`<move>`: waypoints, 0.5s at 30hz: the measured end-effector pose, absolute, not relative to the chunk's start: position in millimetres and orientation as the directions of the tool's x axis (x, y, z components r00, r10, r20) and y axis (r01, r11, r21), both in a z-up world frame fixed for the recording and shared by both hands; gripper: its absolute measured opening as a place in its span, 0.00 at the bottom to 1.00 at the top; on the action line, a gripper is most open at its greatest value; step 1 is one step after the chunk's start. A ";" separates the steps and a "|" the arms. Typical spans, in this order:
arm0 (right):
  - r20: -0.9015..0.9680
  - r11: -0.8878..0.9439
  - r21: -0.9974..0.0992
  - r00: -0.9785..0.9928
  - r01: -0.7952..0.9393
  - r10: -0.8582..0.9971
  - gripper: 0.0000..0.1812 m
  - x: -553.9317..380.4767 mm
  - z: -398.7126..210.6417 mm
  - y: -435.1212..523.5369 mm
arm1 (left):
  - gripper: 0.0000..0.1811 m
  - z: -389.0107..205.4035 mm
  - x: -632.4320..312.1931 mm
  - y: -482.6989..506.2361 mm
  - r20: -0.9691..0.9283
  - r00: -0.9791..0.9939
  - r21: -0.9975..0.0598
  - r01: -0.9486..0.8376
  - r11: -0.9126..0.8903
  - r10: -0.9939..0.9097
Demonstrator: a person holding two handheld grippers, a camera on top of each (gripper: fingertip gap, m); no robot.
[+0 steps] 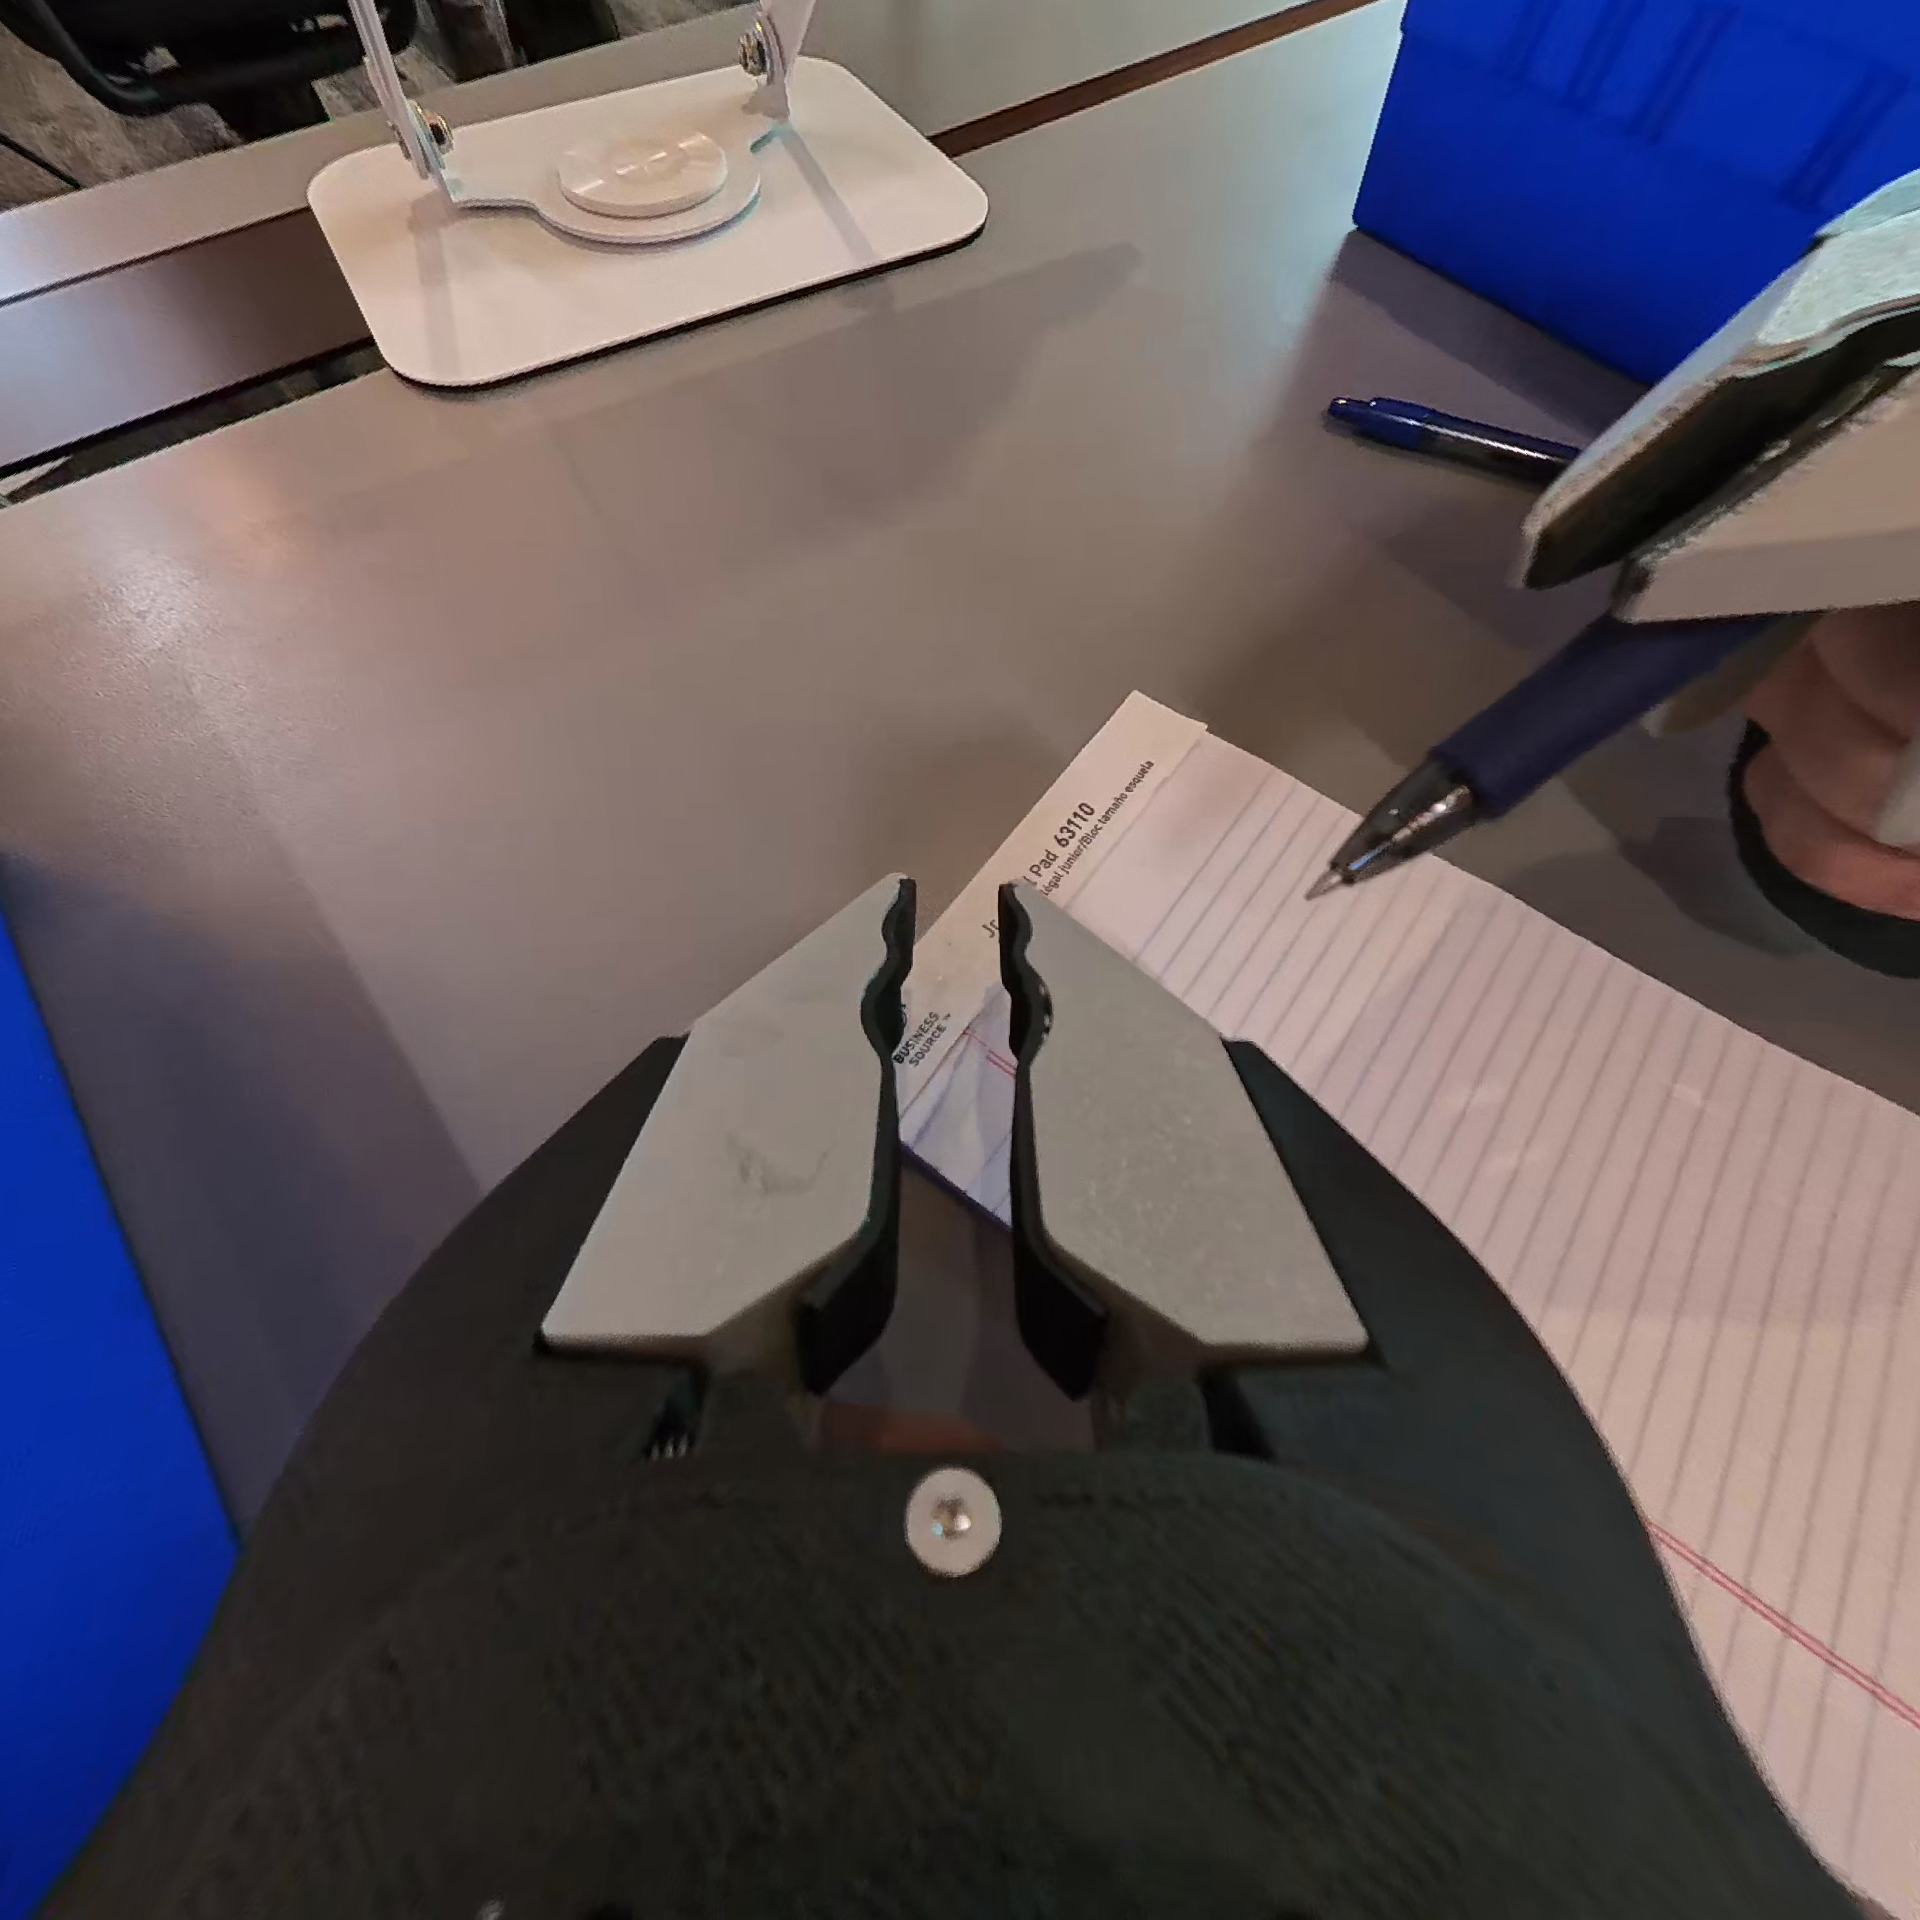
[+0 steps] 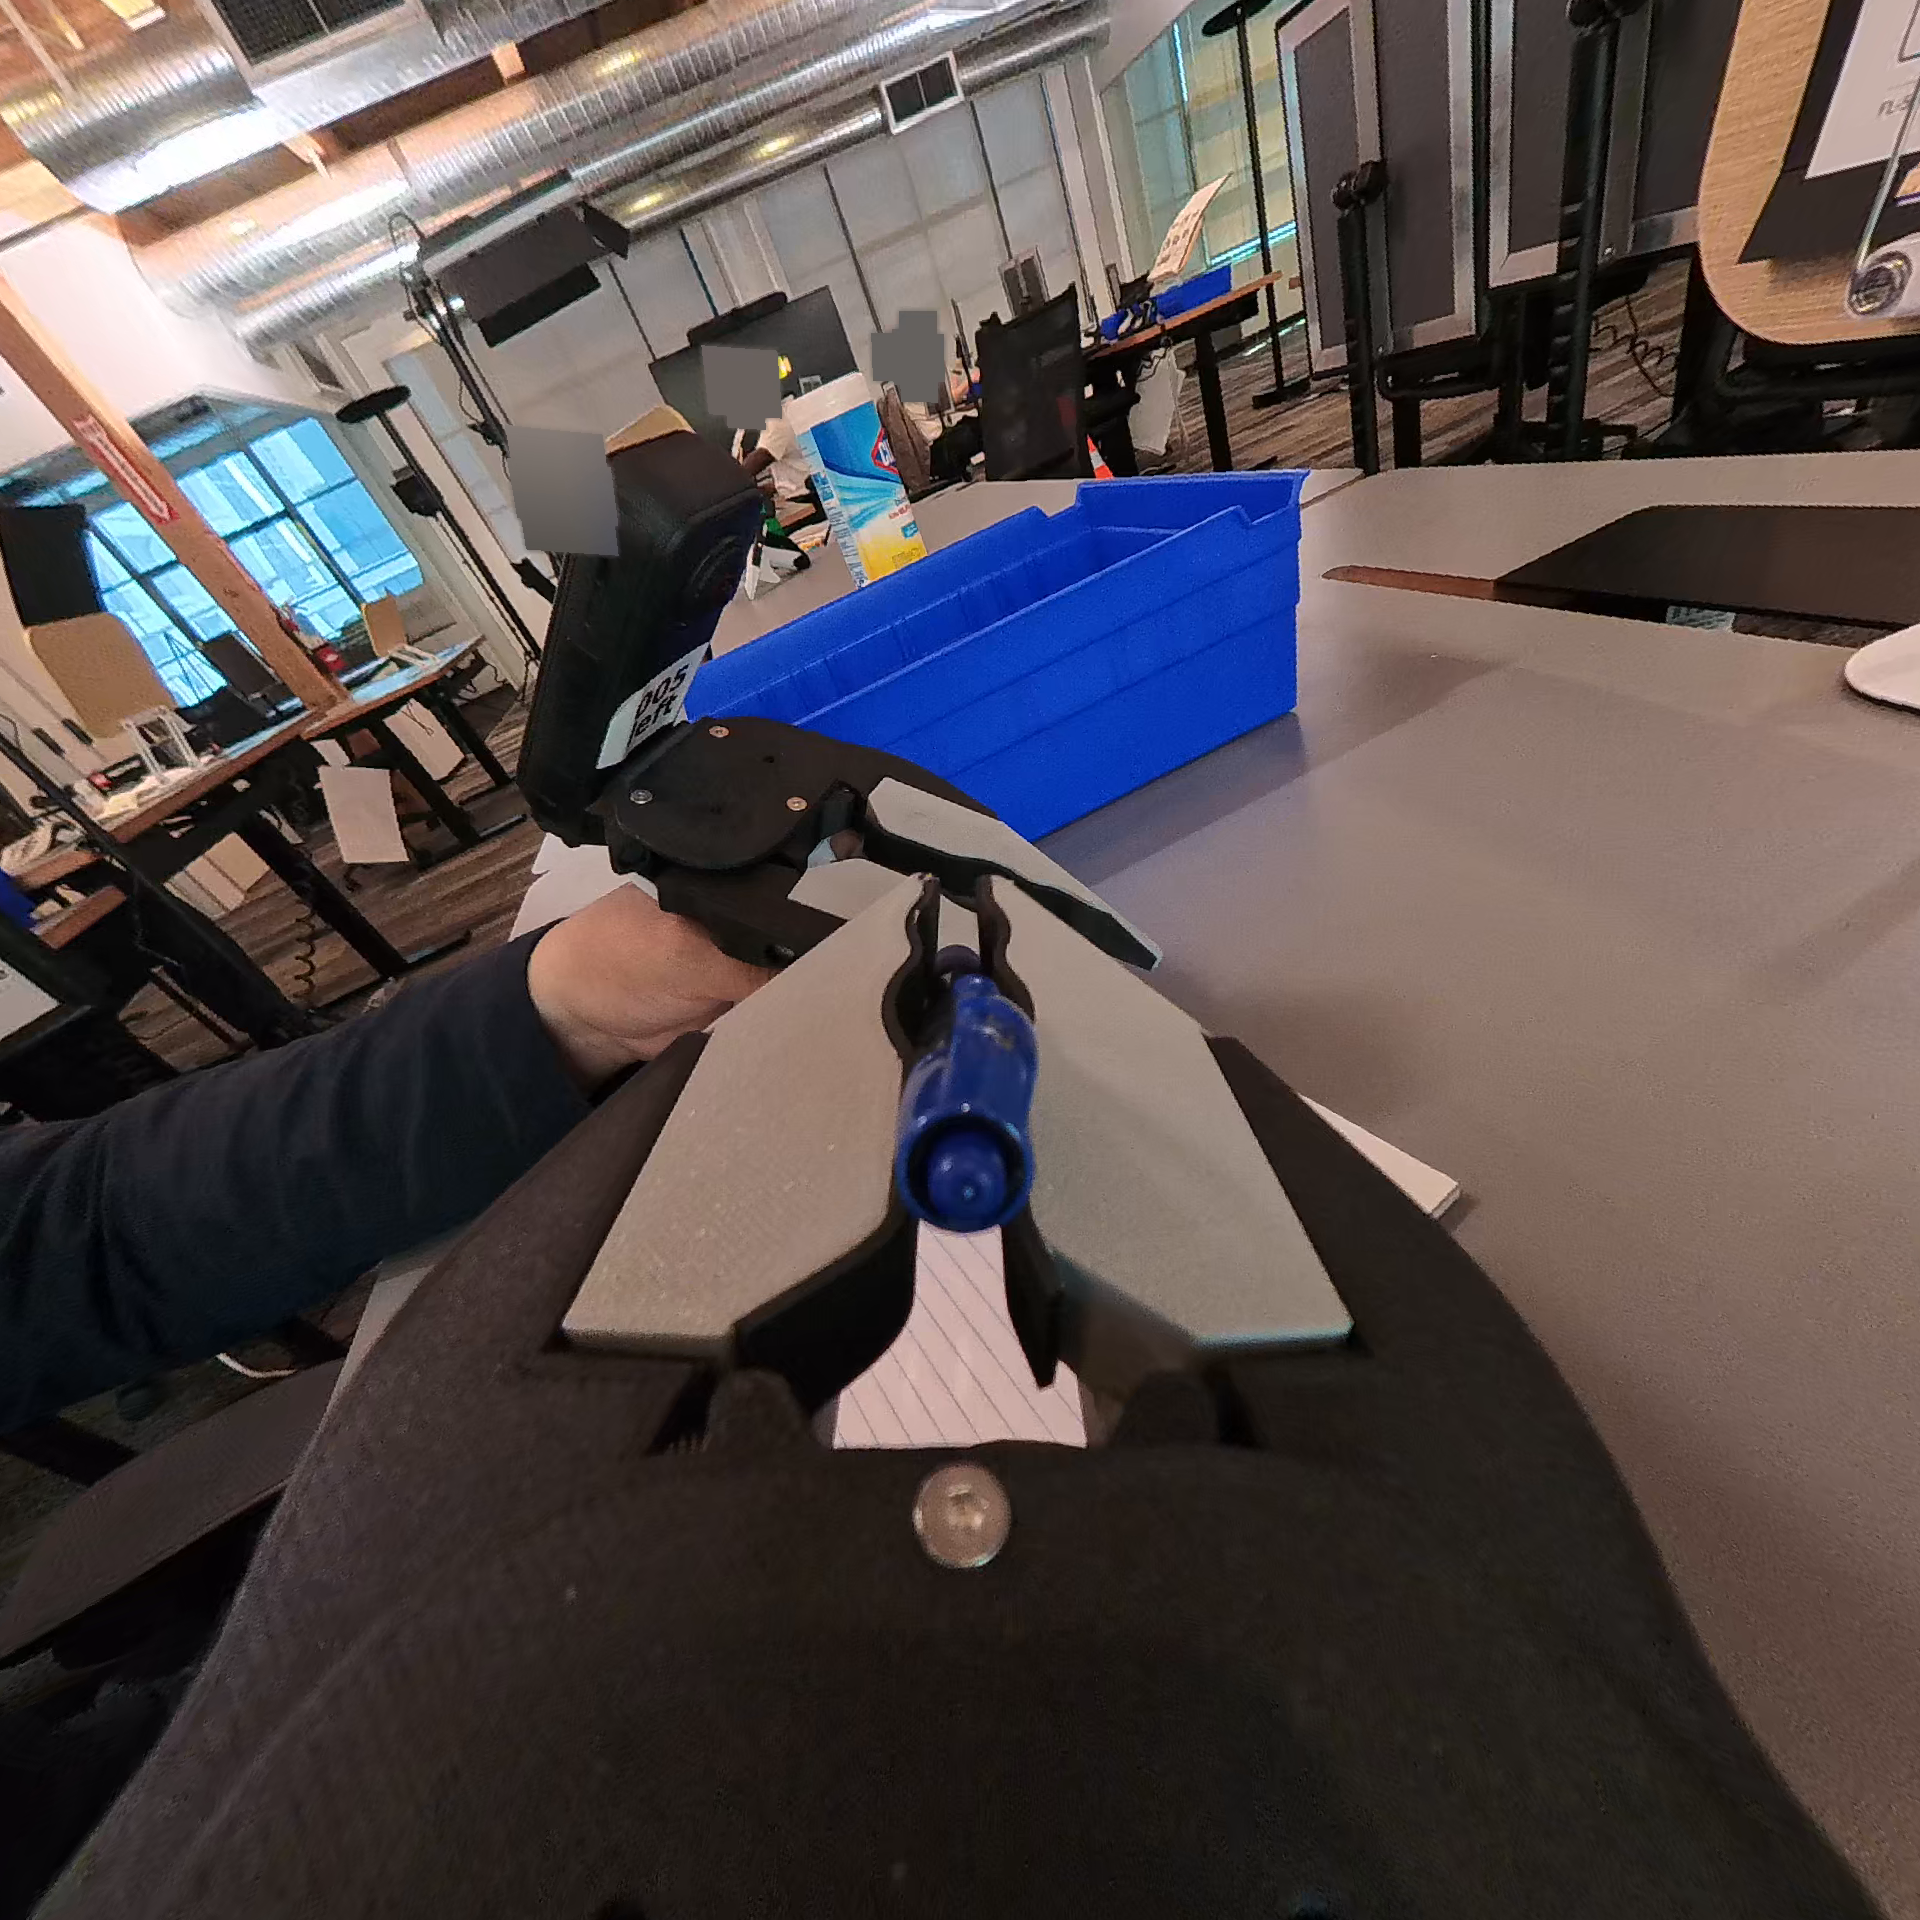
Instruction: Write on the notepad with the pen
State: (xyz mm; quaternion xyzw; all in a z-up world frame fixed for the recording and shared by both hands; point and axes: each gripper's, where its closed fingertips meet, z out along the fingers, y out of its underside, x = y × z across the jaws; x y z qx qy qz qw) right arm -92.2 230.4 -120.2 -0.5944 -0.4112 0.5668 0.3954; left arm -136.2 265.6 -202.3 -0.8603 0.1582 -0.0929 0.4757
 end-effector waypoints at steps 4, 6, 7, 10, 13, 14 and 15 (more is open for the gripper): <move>-0.353 -0.354 -0.935 0.026 0.021 0.935 0.02 -89.8 -117.5 233.6 | 0.07 -201.3 -136.0 266.0 0.005 0.932 -0.851 -0.186 -0.491 -0.361; -0.355 -0.356 -0.934 0.041 0.016 0.934 0.02 -88.4 -118.2 237.0 | 0.07 -198.8 -134.5 266.3 -0.006 0.930 -0.859 -0.193 -0.474 -0.368; -0.354 -0.355 -0.935 0.050 0.014 0.934 0.02 -87.4 -118.6 239.0 | 0.07 -198.0 -134.8 266.7 -0.016 0.931 -0.862 -0.197 -0.468 -0.364; -0.355 -0.356 -0.935 0.054 0.006 0.933 0.02 -84.7 -116.9 241.9 | 0.07 -197.8 -133.6 266.4 -0.035 0.929 -0.861 -0.215 -0.461 -0.368; -0.357 -0.358 -0.934 0.056 0.000 0.932 0.02 -82.7 -116.0 244.6 | 0.07 -196.9 -133.4 266.6 -0.044 0.929 -0.864 -0.221 -0.453 -0.368; -0.360 -0.361 -0.933 0.056 -0.001 0.931 0.02 -82.3 -116.0 245.3 | 0.07 -195.9 -134.1 267.0 -0.044 0.930 -0.867 -0.217 -0.448 -0.365; -0.364 -0.365 -0.931 0.053 -0.003 0.930 0.02 -82.1 -116.0 245.9 | 0.07 -194.9 -134.9 267.3 -0.042 0.931 -0.870 -0.212 -0.445 -0.362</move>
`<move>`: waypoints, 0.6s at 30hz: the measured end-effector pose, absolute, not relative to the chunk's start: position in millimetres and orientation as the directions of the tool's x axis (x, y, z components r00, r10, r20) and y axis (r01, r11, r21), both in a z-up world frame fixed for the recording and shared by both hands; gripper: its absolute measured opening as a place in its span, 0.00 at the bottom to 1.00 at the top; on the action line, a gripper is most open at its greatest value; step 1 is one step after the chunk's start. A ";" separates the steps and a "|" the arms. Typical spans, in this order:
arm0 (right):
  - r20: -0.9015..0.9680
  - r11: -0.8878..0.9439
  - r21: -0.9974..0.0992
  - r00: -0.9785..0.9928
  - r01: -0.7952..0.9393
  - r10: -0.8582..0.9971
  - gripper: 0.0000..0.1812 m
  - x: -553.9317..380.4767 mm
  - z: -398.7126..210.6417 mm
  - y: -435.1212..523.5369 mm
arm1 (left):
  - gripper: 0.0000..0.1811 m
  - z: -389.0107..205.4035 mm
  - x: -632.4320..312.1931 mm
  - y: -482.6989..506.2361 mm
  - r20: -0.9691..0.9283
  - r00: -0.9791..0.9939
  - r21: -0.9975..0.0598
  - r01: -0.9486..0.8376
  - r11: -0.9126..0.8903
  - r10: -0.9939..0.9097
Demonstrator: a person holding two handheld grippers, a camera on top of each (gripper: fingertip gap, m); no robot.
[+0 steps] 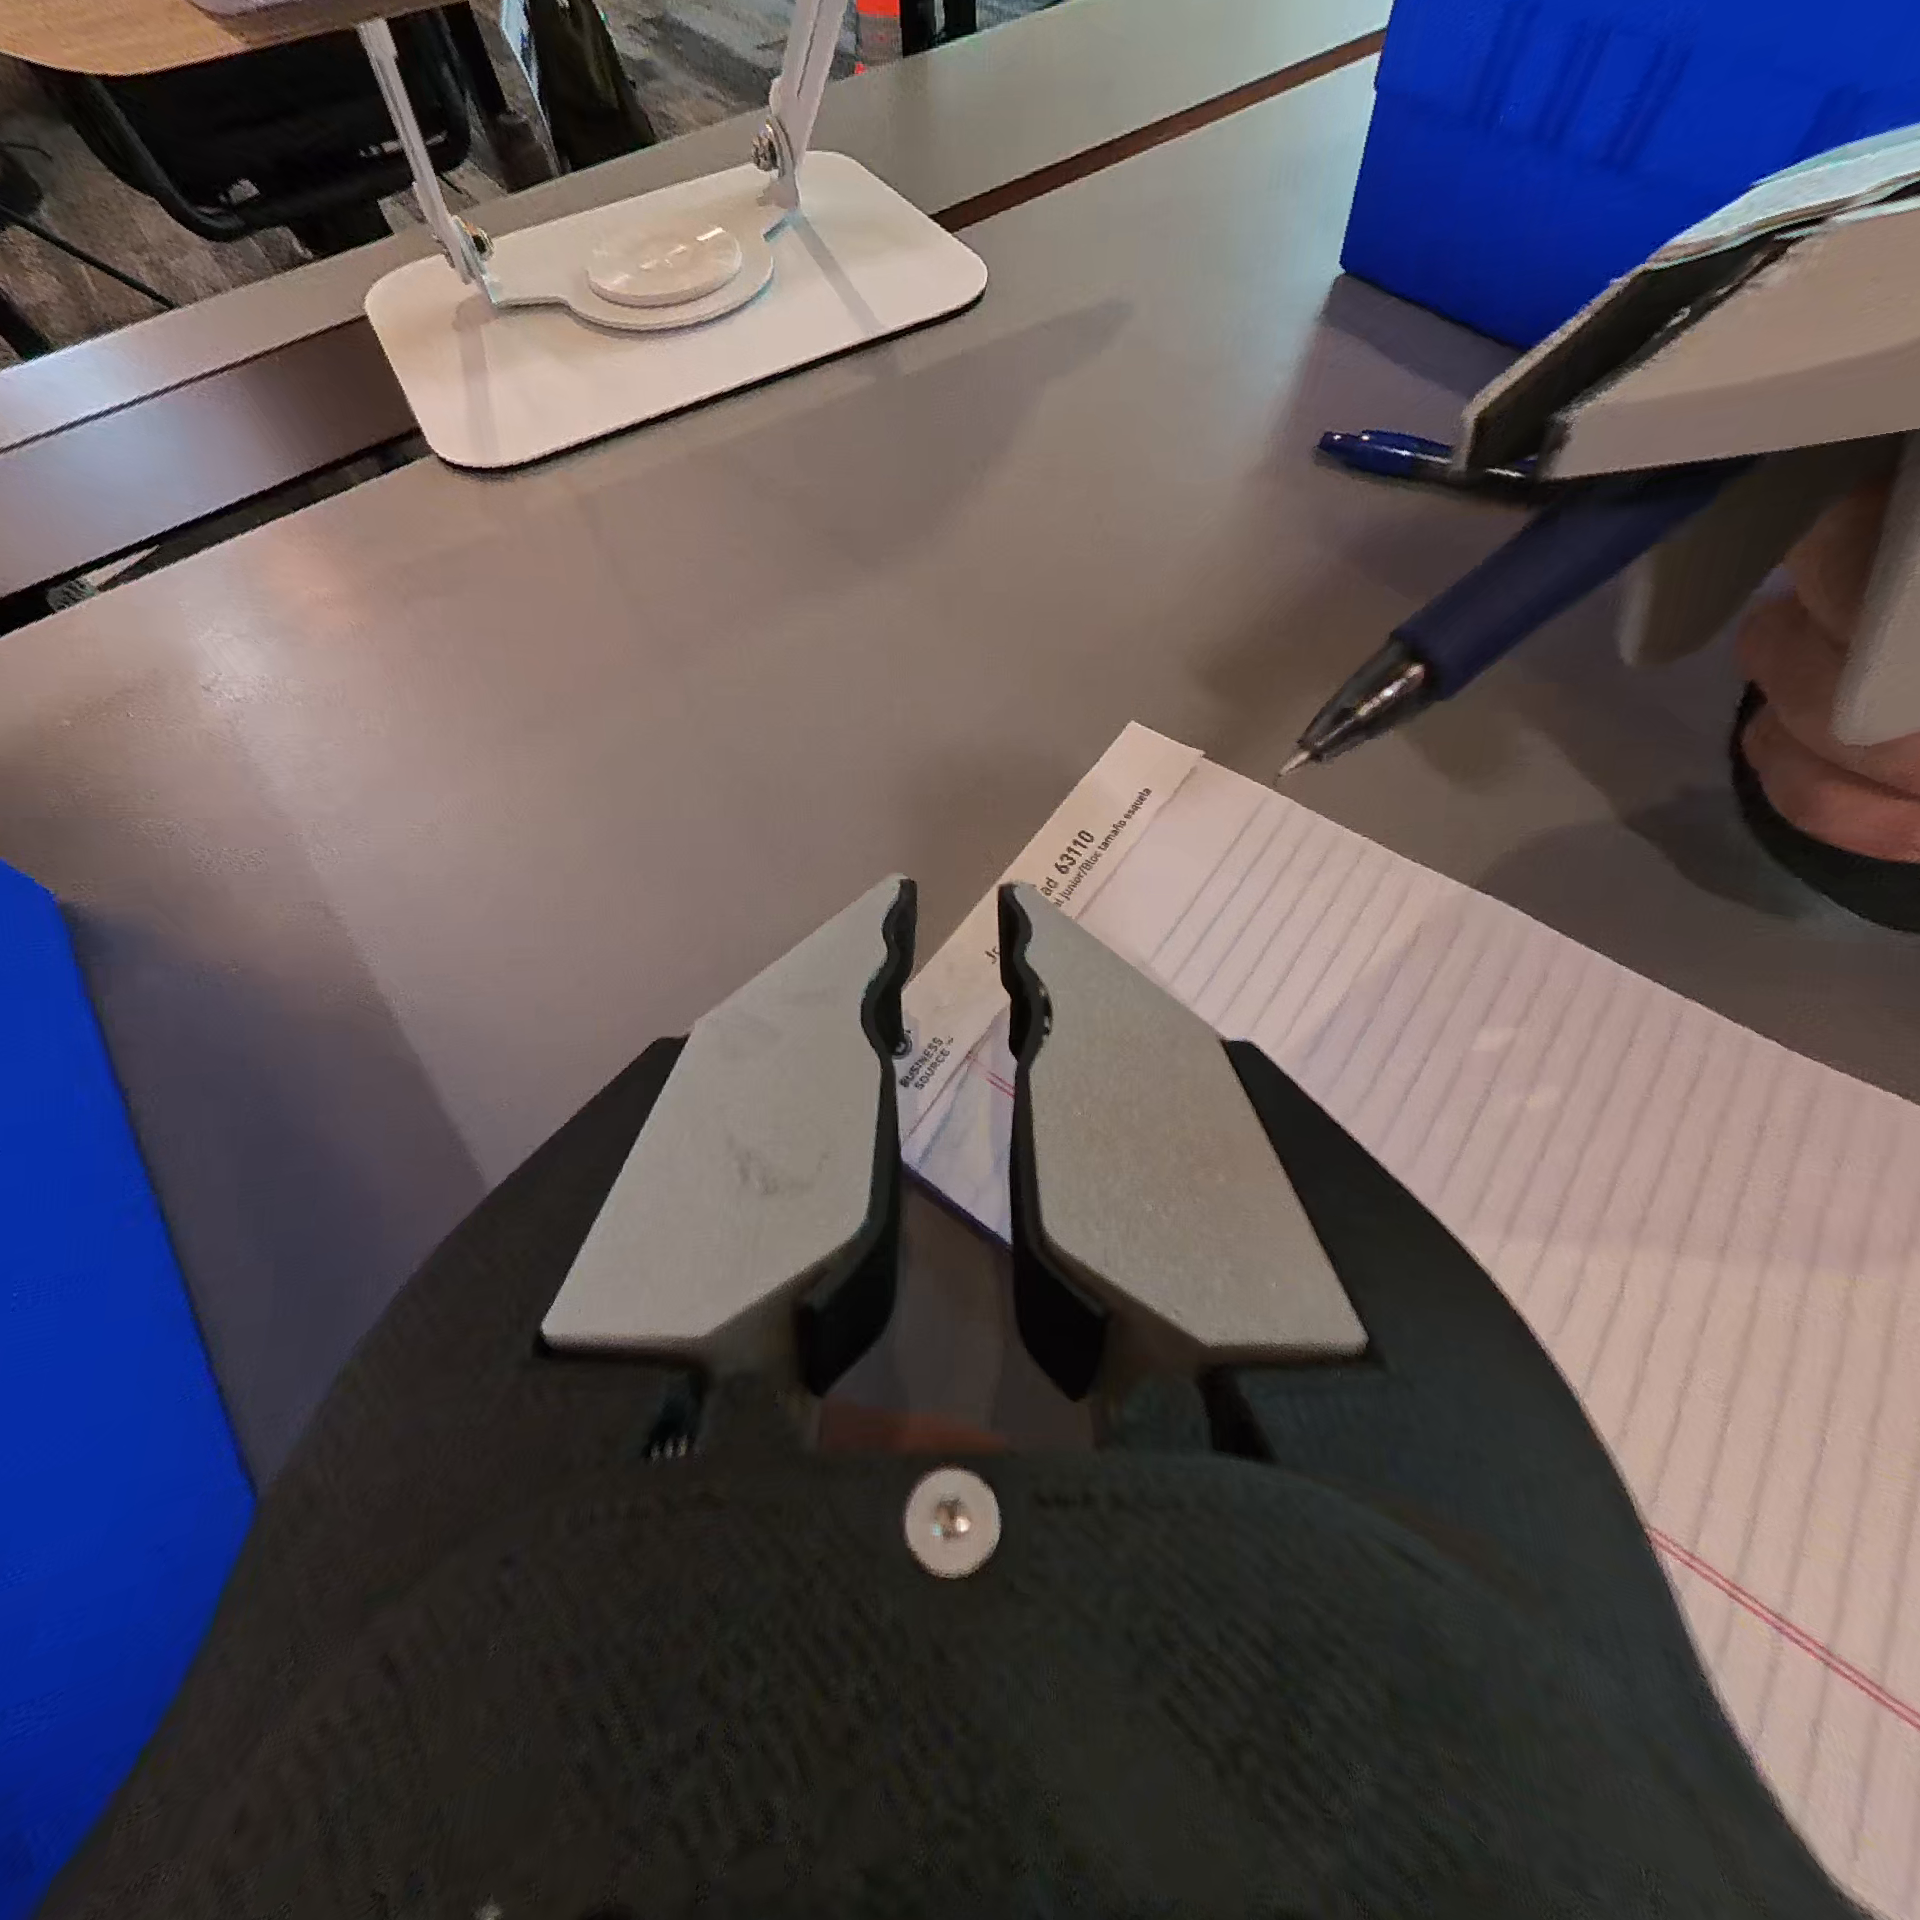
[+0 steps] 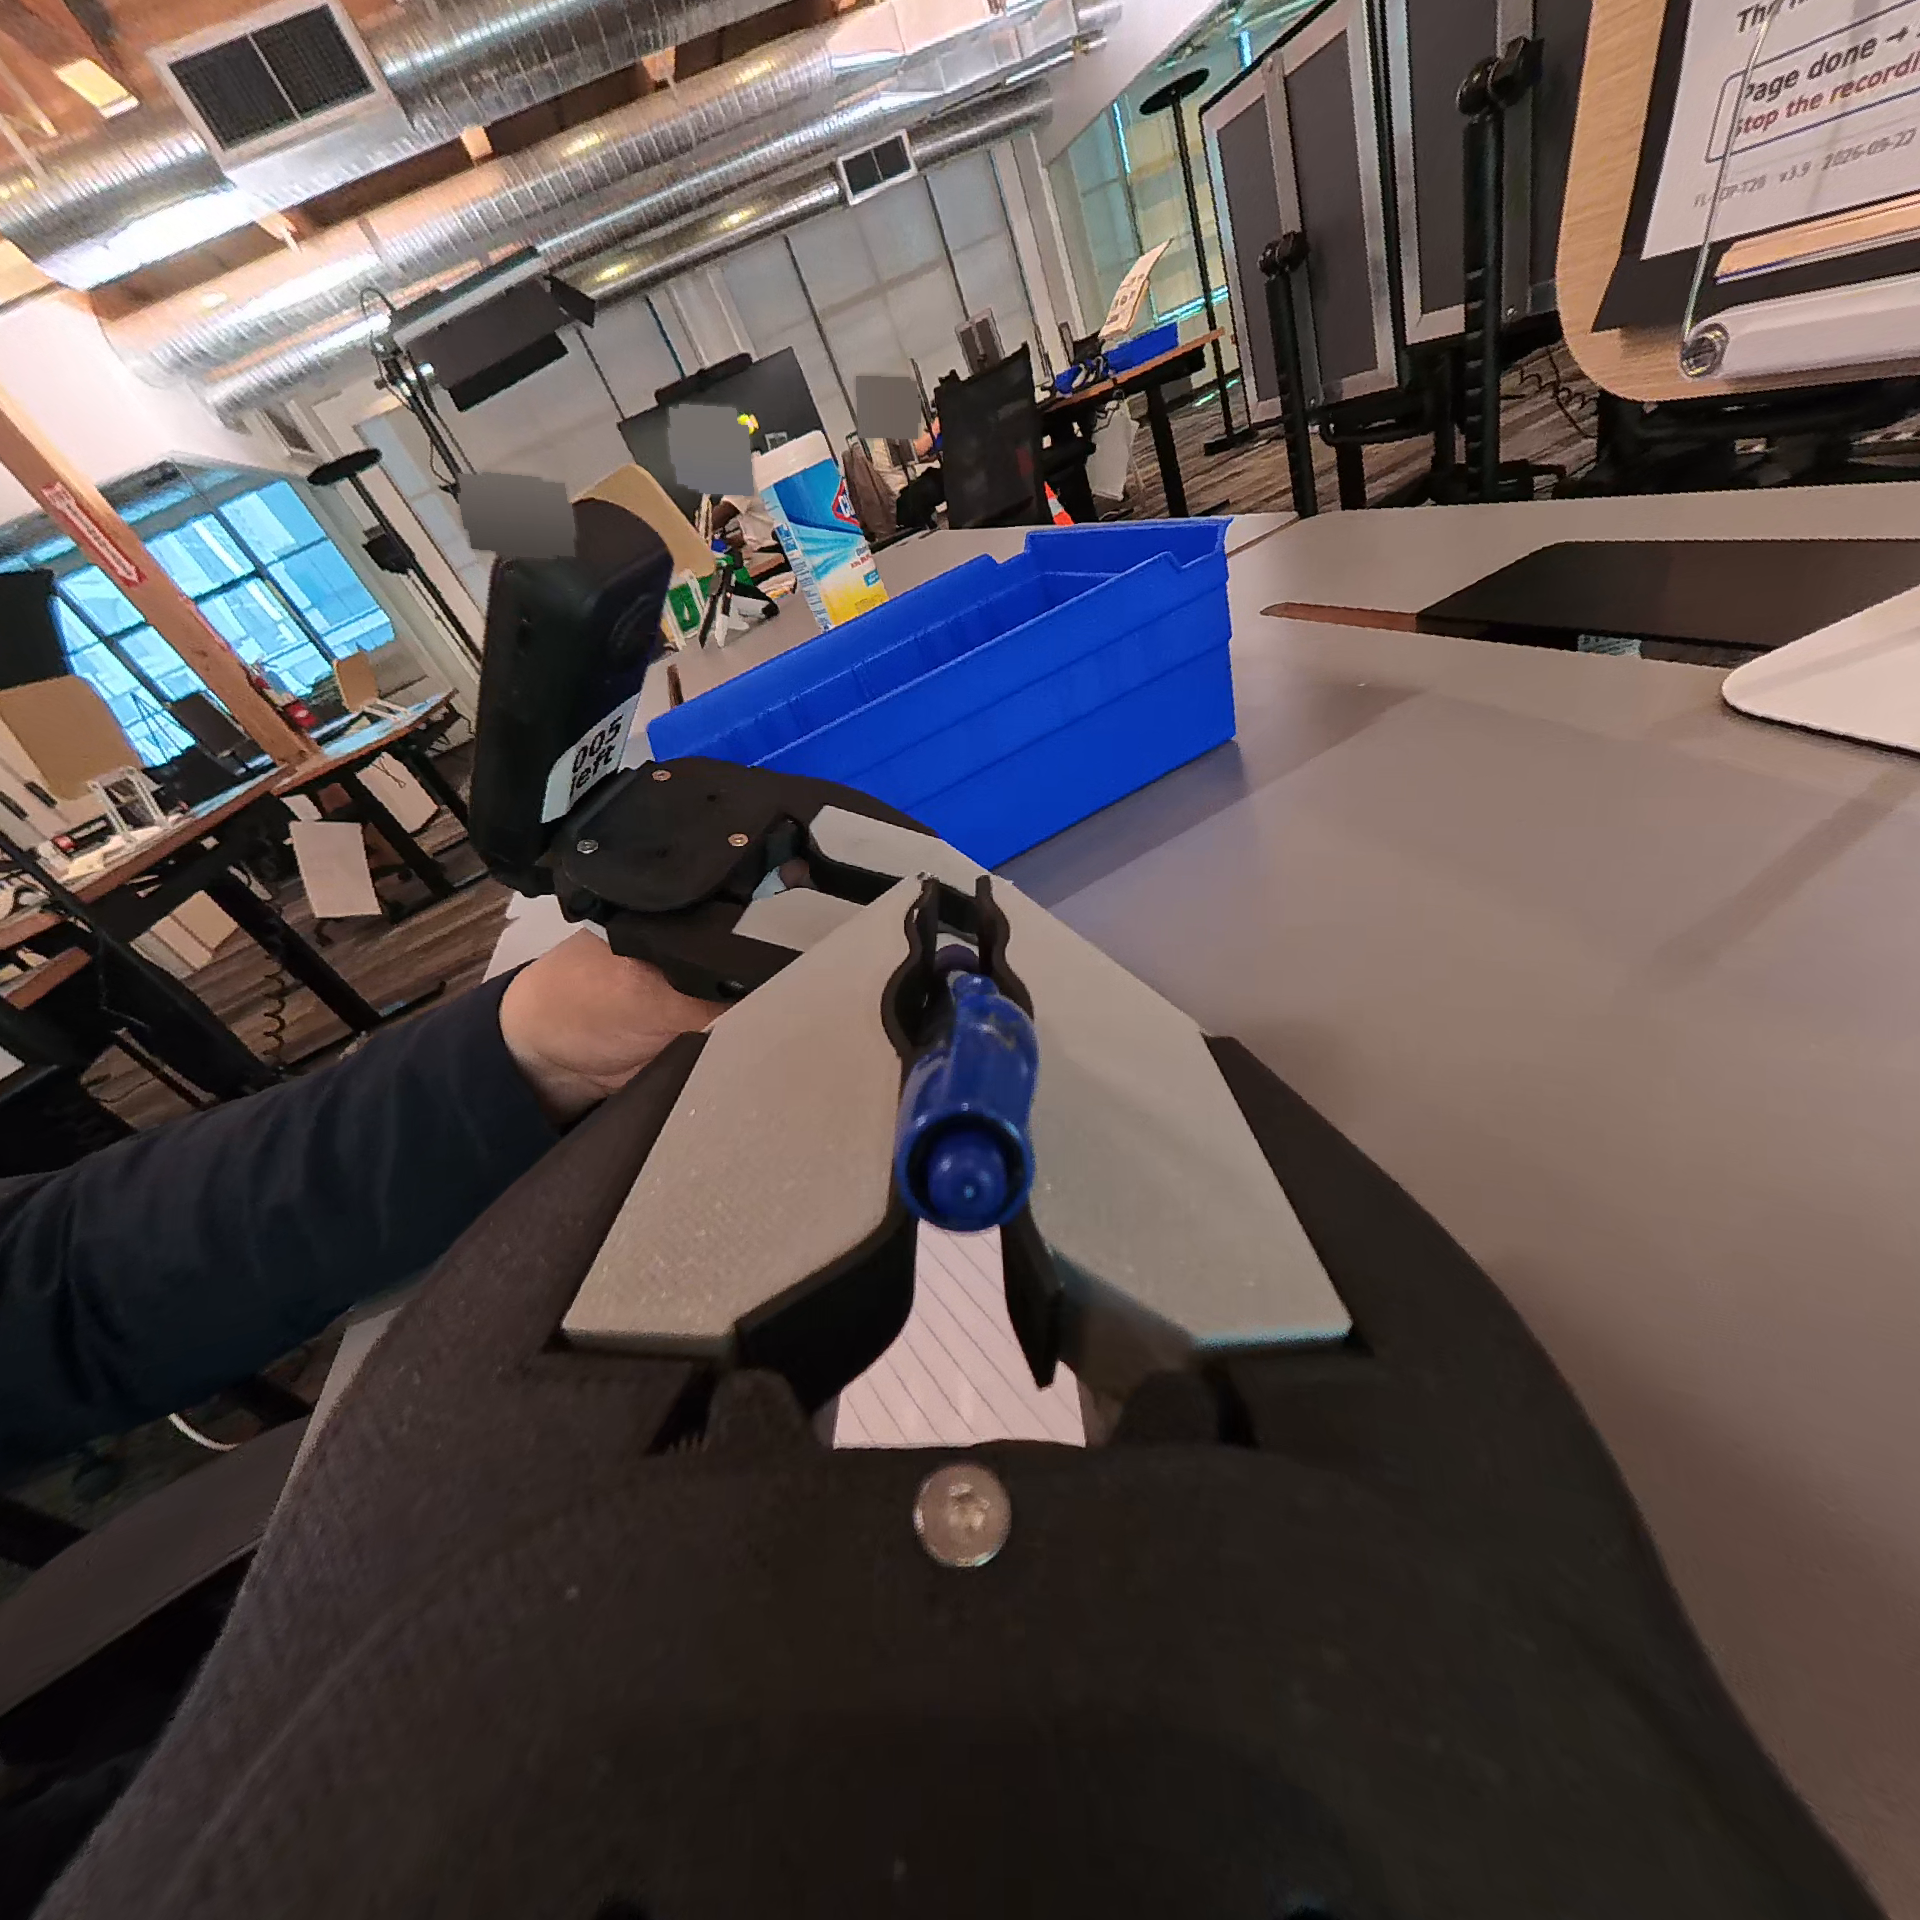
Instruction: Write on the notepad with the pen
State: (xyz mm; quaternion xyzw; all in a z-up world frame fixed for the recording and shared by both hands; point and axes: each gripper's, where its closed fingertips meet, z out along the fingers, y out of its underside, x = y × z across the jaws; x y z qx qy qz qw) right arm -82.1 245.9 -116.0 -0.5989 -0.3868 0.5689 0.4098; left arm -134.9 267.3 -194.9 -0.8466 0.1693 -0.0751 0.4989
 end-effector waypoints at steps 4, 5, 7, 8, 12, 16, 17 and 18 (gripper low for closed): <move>-0.369 -0.370 -0.929 0.047 0.005 0.928 0.02 -83.1 -117.2 245.6 | 0.07 -194.3 -136.0 267.7 -0.034 0.934 -0.873 -0.202 -0.445 -0.357; -0.368 -0.369 -0.930 0.045 0.004 0.929 0.02 -83.3 -116.5 244.8 | 0.07 -194.5 -135.8 267.6 -0.039 0.933 -0.872 -0.207 -0.444 -0.357; -0.370 -0.370 -0.929 0.038 0.000 0.928 0.02 -83.6 -114.9 243.3 | 0.08 -194.8 -134.6 267.3 -0.053 0.931 -0.870 -0.221 -0.441 -0.362; -0.372 -0.372 -0.928 0.036 0.000 0.928 0.02 -83.9 -114.8 242.6 | 0.08 -195.0 -134.1 267.1 -0.058 0.930 -0.869 -0.226 -0.440 -0.364; -0.380 -0.380 -0.925 0.031 0.005 0.925 0.02 -85.4 -116.2 241.1 | 0.07 -194.9 -133.8 267.1 -0.062 0.929 -0.869 -0.229 -0.438 -0.364; -0.378 -0.378 -0.926 0.029 0.009 0.925 0.02 -86.1 -116.7 240.0 | 0.07 -194.7 -134.4 267.1 -0.052 0.931 -0.871 -0.220 -0.440 -0.362; -0.377 -0.378 -0.926 0.029 0.010 0.926 0.02 -86.0 -116.5 240.1 | 0.07 -194.6 -134.6 267.1 -0.049 0.931 -0.871 -0.217 -0.441 -0.362; -0.378 -0.378 -0.926 0.028 0.009 0.925 0.02 -85.8 -116.4 240.3 | 0.07 -194.5 -134.8 267.2 -0.045 0.931 -0.872 -0.213 -0.441 -0.361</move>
